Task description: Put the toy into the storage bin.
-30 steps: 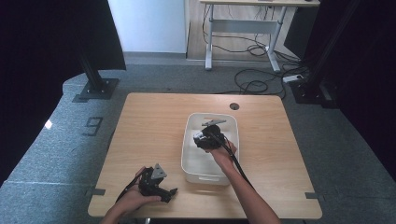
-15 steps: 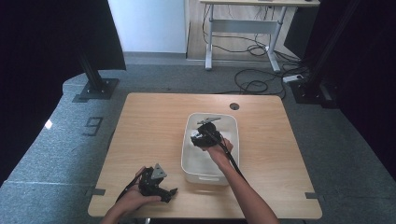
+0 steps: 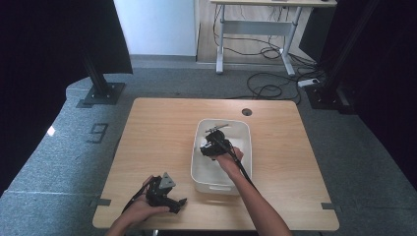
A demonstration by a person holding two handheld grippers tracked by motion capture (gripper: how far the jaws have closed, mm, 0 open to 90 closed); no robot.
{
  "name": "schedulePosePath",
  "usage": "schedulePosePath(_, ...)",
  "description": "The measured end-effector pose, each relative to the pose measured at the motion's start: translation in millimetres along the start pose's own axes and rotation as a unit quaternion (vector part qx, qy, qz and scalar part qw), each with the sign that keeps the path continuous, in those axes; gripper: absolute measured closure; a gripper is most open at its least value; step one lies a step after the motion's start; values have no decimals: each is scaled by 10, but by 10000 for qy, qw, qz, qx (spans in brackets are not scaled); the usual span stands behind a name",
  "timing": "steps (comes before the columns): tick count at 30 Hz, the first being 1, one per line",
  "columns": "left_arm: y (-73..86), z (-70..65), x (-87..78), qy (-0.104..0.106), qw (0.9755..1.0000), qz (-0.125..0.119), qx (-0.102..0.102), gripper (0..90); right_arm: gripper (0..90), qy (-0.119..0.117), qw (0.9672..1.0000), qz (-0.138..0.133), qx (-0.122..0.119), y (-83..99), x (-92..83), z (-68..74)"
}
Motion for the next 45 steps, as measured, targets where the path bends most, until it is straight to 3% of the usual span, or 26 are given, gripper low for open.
schedulePosePath(9, 0, 0, 0, 0, 10000, 2, 1, 0, 499, 12, 10000, 87, -1, 20, 29, 0)
schedulePosePath(17, 0, -1, 0, 0, 10000, -3, -4, 0, 498, 99, 9990, 427, -77, 70, 115, -8)
schedulePosePath(22, 0, -1, 0, -1, 10000, -2, -4, 0, 497, 92, 9987, 505, -76, 83, 133, -4)
schedulePosePath(38, 0, -1, 0, -2, 10000, -2, -5, 0, 486, 57, 9985, 550, 62, 86, 134, -28)
schedulePosePath(45, 0, -1, 0, -1, 10000, -2, -6, 0, 423, -11, 9986, 521, 117, 89, 65, -58)
Point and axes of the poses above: each handheld gripper's, and its own axes: x roughly forward along the jaws, y roughly out of its underside, z roughly to its left, the point moved 3 cm from there along x, roughly forward along the jaws, and after that the axes turned 10 degrees about x, right-handed, at the moved point
